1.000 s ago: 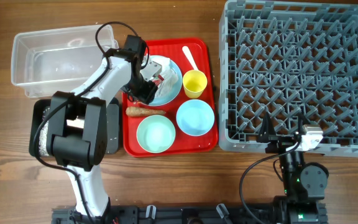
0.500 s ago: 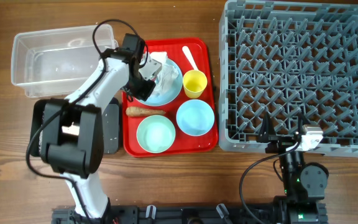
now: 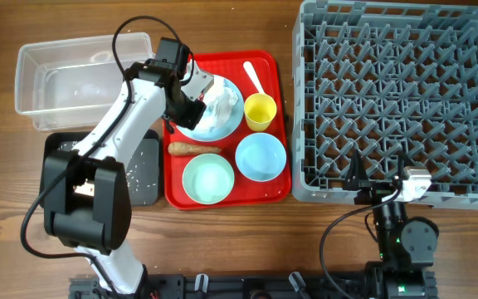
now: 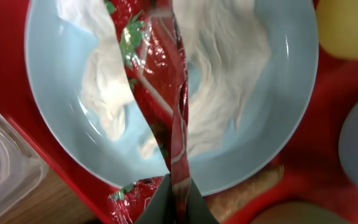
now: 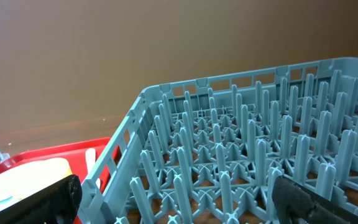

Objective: Sort waste into correct bins and load items into the dishwasher rack
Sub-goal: 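Carry the wrapper to the clear bin and release it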

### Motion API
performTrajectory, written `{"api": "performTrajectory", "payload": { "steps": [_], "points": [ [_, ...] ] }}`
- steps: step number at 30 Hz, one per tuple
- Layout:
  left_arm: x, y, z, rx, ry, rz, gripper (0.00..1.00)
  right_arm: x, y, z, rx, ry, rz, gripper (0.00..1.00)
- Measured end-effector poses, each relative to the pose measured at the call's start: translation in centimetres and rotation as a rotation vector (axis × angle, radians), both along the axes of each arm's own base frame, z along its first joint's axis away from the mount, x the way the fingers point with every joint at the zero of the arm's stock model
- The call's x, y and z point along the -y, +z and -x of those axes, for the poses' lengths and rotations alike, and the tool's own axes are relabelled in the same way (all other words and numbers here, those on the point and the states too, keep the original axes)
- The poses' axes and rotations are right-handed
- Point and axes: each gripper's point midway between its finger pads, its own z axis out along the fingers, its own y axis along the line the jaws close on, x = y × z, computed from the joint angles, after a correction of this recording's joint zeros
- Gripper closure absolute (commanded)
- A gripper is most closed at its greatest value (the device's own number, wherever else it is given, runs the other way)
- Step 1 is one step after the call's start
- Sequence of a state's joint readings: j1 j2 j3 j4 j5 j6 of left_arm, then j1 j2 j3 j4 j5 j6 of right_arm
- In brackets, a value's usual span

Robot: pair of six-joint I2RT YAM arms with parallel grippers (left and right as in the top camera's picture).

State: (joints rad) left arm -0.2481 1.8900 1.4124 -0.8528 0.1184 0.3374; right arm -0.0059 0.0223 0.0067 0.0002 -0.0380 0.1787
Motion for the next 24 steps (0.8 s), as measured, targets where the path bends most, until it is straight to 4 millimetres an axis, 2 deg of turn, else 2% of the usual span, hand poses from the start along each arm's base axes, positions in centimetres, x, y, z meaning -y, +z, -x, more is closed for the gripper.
{"api": "performTrajectory", "payload": {
  "steps": [1,2,3,4,5,6,7,8,9,10,12,13,14,16,18,19,21,24],
  "points": [
    [0.1,0.5,-1.2,0.047,0.048,0.016,0.96,0.0,0.0,0.0,0.0,0.0,0.0,0.0],
    [-0.2,1.6,-2.2,0.097,0.105,0.03,0.9,0.0,0.0,0.0,0.0,0.0,0.0,0.0],
    [-0.9,3.6,-3.8,0.185,0.195,0.064,0.85,0.0,0.0,0.0,0.0,0.0,0.0,0.0],
    [-3.2,8.2,-6.3,0.343,0.353,0.131,0.86,0.0,0.0,0.0,0.0,0.0,0.0,0.0],
    [-4.6,10.3,-7.1,0.405,0.429,0.166,0.87,0.0,0.0,0.0,0.0,0.0,0.0,0.0],
    [-7.6,14.2,-8.5,0.53,0.549,0.22,0.89,0.0,0.0,0.0,0.0,0.0,0.0,0.0],
    [-10.7,16.1,-8.9,0.593,0.646,0.237,0.86,0.0,0.0,0.0,0.0,0.0,0.0,0.0],
    [-14.4,16.2,-9.0,0.607,0.749,0.225,0.69,0.0,0.0,0.0,0.0,0.0,0.0,0.0],
    [-16.1,15.0,-9.3,0.588,0.796,0.212,0.26,0.0,0.0,0.0,0.0,0.0,0.0,0.0],
    [-17.7,12.5,-9.6,0.539,0.84,0.191,0.14,0.0,0.0,0.0,0.0,0.0,0.0,0.0],
    [-19.6,8.3,-9.8,0.452,0.893,0.157,0.12,0.0,0.0,0.0,0.0,0.0,0.0,0.0],
    [-20.0,7.8,-9.8,0.45,0.906,0.157,0.16,0.0,0.0,0.0,0.0,0.0,0.0,0.0],
    [-20.1,9.1,-10.4,0.498,0.9,0.174,0.24,0.0,0.0,0.0,0.0,0.0,0.0,0.0],
    [-18.6,11.1,-9.9,0.501,0.858,0.244,0.22,0.0,0.0,0.0,0.0,0.0,0.0,0.0],
    [-14.5,14.3,-7.5,0.448,0.763,0.371,0.12,0.0,0.0,0.0,0.0,0.0,0.0,0.0],
    [-12.4,15.1,-6.3,0.41,0.714,0.408,0.0,0.0,0.0,0.0,0.0,0.0,0.0,0.0],
    [-7.5,13.5,-3.8,0.266,0.598,0.413,0.01,0.0,0.0,0.0,0.0,0.0,0.0,0.0],
    [-2.3,10.3,-2.4,0.162,0.45,0.349,0.02,0.0,0.0,0.0,0.0,0.0,0.0,0.0]
  ]
}}
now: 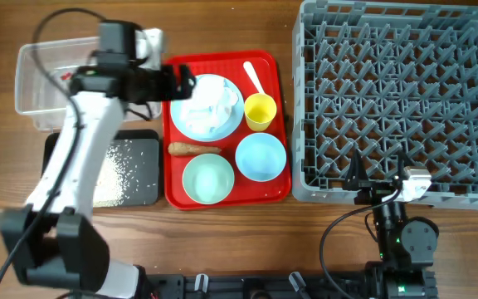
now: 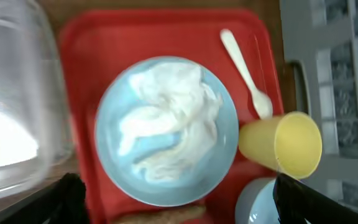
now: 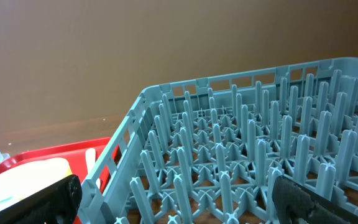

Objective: Sort waste into correct bins and load items into the dishwasher rack
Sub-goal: 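Carry the wrapper to the clear bin and release it, then reach the left gripper to the white tissue on the plate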

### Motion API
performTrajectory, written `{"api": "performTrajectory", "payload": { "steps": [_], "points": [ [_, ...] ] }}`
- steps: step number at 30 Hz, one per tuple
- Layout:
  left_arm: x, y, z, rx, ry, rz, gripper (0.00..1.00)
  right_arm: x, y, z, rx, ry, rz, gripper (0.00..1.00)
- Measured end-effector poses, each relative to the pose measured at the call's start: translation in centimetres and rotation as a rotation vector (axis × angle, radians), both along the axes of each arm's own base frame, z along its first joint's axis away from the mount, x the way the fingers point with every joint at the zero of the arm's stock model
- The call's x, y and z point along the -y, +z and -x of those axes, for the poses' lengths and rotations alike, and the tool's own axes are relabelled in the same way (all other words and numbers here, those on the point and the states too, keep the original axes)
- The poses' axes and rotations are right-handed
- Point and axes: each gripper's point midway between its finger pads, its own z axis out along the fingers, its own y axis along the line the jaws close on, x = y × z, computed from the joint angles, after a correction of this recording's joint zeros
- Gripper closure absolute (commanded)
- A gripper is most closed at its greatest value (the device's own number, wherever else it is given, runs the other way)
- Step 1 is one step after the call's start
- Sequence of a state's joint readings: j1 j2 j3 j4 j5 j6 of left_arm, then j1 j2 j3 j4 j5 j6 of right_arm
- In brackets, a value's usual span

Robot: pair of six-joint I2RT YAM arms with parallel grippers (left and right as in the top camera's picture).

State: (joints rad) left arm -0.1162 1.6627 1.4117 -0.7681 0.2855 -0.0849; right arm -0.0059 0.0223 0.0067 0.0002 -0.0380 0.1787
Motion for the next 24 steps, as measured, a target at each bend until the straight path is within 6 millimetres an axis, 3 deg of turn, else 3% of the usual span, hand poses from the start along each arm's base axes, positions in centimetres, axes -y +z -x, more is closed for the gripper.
{"api": "performTrajectory", "payload": {
  "steps": [2,5,7,12,19,24],
  "points": [
    [2.8,-2.1,0.6,-0.031,-0.086,-0.07,0.05,0.0,0.0,0.0,0.0,0.0,0.0,0.0],
    [3.2,-3.2,0.5,-0.03,-0.091,-0.151,0.05,0.0,0.0,0.0,0.0,0.0,0.0,0.0],
    [5.2,-5.3,0.4,-0.047,-0.138,-0.189,0.06,0.0,0.0,0.0,0.0,0.0,0.0,0.0],
    [6.9,-9.0,-0.8,-0.06,-0.166,-0.219,0.05,0.0,0.0,0.0,0.0,0.0,0.0,0.0],
    [7.2,-14.2,-0.7,-0.15,-0.18,-0.247,0.04,0.0,0.0,0.0,0.0,0.0,0.0,0.0],
    [7.7,-15.2,-0.3,-0.174,-0.202,-0.233,0.19,0.0,0.0,0.0,0.0,0.0,0.0,0.0]
  ]
}}
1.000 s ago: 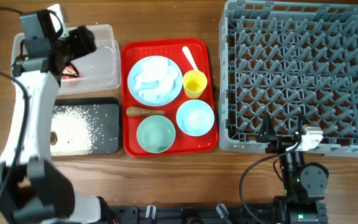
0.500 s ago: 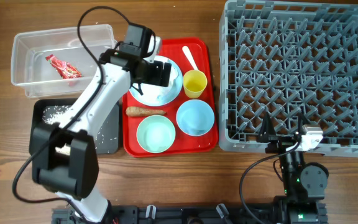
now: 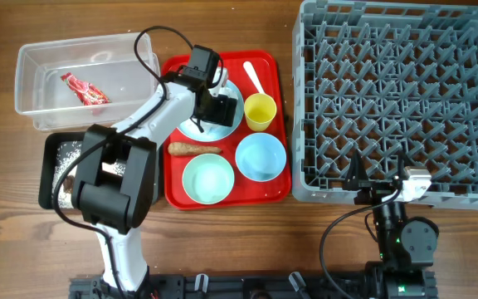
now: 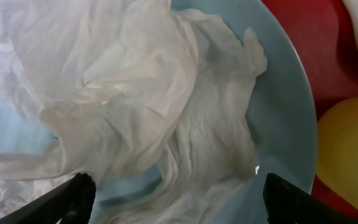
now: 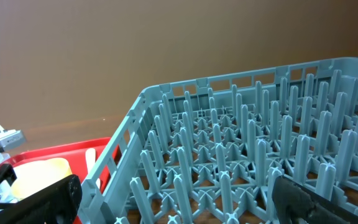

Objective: Sort waste into correct bins and load items into the dishwasher rack
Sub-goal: 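Reach the left gripper to the white tissue on the plate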

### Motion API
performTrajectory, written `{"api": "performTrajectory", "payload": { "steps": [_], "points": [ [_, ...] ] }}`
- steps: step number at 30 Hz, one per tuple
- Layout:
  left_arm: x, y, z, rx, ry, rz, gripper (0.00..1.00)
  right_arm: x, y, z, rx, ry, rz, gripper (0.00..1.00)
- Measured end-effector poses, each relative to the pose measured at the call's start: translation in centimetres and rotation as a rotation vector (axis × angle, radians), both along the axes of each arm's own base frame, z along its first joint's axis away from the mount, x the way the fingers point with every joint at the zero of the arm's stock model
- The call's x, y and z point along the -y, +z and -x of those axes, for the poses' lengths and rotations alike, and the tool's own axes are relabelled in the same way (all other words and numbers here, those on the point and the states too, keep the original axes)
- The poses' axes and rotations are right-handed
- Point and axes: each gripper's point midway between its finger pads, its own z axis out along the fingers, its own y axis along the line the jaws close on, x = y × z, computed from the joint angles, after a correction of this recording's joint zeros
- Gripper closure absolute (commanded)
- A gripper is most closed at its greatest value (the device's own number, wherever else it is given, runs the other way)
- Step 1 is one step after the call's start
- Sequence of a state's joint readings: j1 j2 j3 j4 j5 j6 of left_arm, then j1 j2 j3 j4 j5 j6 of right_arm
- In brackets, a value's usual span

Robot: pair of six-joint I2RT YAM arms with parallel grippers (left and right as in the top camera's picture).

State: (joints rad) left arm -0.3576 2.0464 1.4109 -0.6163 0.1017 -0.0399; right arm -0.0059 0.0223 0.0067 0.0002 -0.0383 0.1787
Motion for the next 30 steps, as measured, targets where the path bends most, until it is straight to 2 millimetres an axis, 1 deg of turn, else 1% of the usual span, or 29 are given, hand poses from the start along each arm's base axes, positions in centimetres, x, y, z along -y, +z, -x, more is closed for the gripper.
{"api": "performTrajectory", "payload": {
  "steps": [2,6,18,22,25,30],
  "points": [
    [0.04,-0.02,0.03,-0.001,-0.002,0.0,0.26,0.0,0.0,0.0,0.0,0.0,0.0,0.0],
    [0.04,-0.03,0.03,-0.001,-0.002,0.0,0.32,0.01,0.0,0.0,0.0,0.0,0.0,0.0],
    [-0.01,-0.1,0.12,-0.005,-0.002,-0.003,0.36,0.0,0.0,0.0,0.0,0.0,0.0,0.0],
    [-0.29,-0.14,-0.08,0.019,0.001,-0.055,0.41,0.01,0.0,0.0,0.0,0.0,0.0,0.0],
    [0.15,-0.02,-0.34,0.046,-0.007,-0.075,0.42,0.01,0.0,0.0,0.0,0.0,0.0,0.0],
    [0.08,-0.01,-0.39,0.051,-0.006,-0.084,0.44,0.01,0.0,0.0,0.0,0.0,0.0,0.0]
  ]
}}
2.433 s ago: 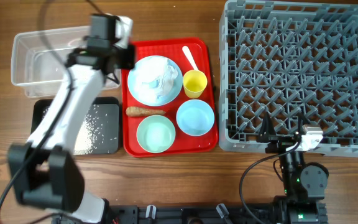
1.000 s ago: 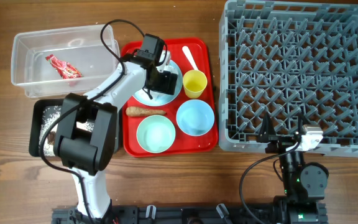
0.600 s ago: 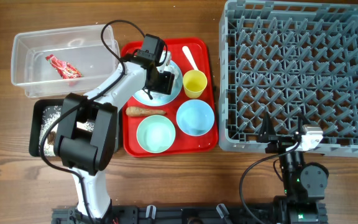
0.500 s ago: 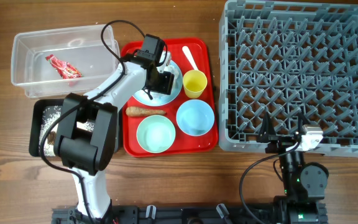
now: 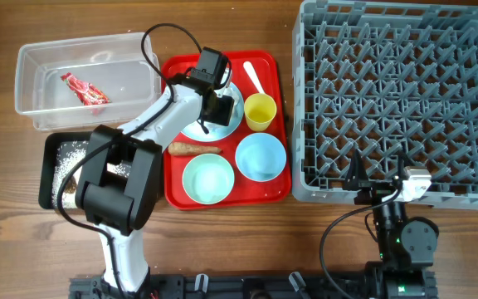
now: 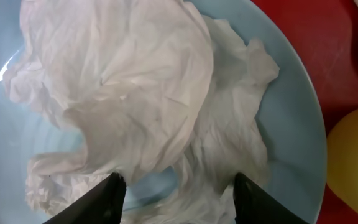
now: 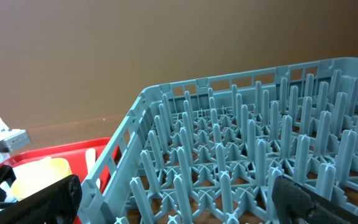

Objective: Sort waste into correct bins and load items into the dishwasher rack
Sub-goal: 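Reach the left gripper to the white tissue on the plate, then grasp the white tissue with the left gripper and lift it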

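A crumpled white tissue (image 6: 148, 93) lies on the light-blue plate (image 6: 297, 143) at the back of the red tray (image 5: 226, 198). My left gripper (image 6: 179, 193) is down over the plate (image 5: 234, 119), open, with its two dark fingers on either side of the tissue's near part. A red wrapper (image 5: 85, 88) lies in the clear bin (image 5: 23, 58). On the tray stand a yellow cup (image 5: 260, 111), a white spoon (image 5: 253, 77), a blue bowl (image 5: 260, 156), a pale green bowl (image 5: 208, 178) and a brown food scrap (image 5: 193, 149). My right gripper (image 7: 179, 199) rests open at the near edge of the grey-blue rack (image 5: 301, 124).
A black bin (image 5: 48, 145) holding white grains sits in front of the clear bin, left of the tray. The left arm reaches across it to the plate. The rack fills the right side of the table.
The left gripper's fingers have come closer together around the tissue and sit a little nearer to it. The right arm has not moved.
The left gripper was shut on the red wrapper over the plate. Then it was open, beside the clear bin. Then the wrapper lay in that bin and the gripper was wide open over the tissue, where its fingers now stand narrower.
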### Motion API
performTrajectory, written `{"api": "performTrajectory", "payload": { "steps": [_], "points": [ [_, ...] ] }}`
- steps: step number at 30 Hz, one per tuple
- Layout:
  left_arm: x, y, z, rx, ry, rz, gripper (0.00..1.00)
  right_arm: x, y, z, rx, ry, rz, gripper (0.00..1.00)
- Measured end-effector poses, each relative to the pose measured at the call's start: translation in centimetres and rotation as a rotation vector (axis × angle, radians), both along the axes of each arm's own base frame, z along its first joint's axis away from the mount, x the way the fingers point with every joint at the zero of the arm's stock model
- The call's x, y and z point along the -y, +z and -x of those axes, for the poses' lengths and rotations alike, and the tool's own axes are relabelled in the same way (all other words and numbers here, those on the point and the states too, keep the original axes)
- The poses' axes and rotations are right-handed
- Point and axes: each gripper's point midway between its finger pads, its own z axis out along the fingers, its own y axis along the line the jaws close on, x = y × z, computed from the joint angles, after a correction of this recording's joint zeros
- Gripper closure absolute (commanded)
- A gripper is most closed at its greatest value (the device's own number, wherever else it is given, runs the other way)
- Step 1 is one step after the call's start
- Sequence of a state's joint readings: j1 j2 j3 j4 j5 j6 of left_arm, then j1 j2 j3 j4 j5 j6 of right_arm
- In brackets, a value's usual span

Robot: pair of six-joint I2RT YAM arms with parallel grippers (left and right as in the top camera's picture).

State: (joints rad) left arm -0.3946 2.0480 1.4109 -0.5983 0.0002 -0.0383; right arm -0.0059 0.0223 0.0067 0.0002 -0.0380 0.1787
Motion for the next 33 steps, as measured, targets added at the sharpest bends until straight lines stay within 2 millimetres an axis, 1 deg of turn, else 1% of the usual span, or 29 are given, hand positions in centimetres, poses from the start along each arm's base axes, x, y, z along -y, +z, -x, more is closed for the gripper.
{"api": "performTrajectory", "payload": {
  "steps": [2,6,7,10,13,14,16,19,28,29,30,31,33],
  "points": [
    [-0.1,-0.1,0.1,-0.001,0.001,-0.004,0.44,0.0,0.0,0.0,0.0,0.0,0.0,0.0],
    [-0.4,-0.9,0.8,-0.02,0.002,-0.015,0.52,0.0,0.0,0.0,0.0,0.0,0.0,0.0],
    [-0.5,-0.9,0.7,-0.019,0.003,-0.016,0.56,0.0,0.0,0.0,0.0,0.0,0.0,0.0],
    [-0.8,-0.9,0.6,-0.011,0.007,-0.033,0.64,0.0,0.0,0.0,0.0,0.0,0.0,0.0],
    [-0.9,-0.9,0.6,-0.009,0.009,-0.039,0.77,0.0,0.0,0.0,0.0,0.0,0.0,0.0],
    [-0.9,-0.9,0.6,-0.009,0.007,-0.042,0.79,0.0,0.0,0.0,0.0,0.0,0.0,0.0],
    [-0.9,-0.9,0.6,-0.008,0.009,-0.043,0.81,0.0,0.0,0.0,0.0,0.0,0.0,0.0],
    [-0.9,-0.9,0.6,-0.008,0.01,-0.042,0.96,0.0,0.0,0.0,0.0,0.0,0.0,0.0],
    [-0.9,-0.8,0.2,0.007,0.01,-0.04,0.96,0.0,0.0,0.0,0.0,0.0,0.0,0.0],
    [-0.9,-0.5,0.2,0.012,0.012,-0.039,0.96,0.0,0.0,0.0,0.0,0.0,0.0,0.0],
    [-1.0,0.4,-0.1,0.032,0.015,-0.03,0.96,0.0,0.0,0.0,0.0,0.0,0.0,0.0],
    [-1.1,1.9,-0.5,0.065,0.022,-0.017,0.96,0.0,0.0,0.0,0.0,0.0,0.0,0.0],
    [-1.8,5.9,-1.3,0.149,0.045,0.014,0.96,0.0,0.0,0.0,0.0,0.0,0.0,0.0]
  ]
}}
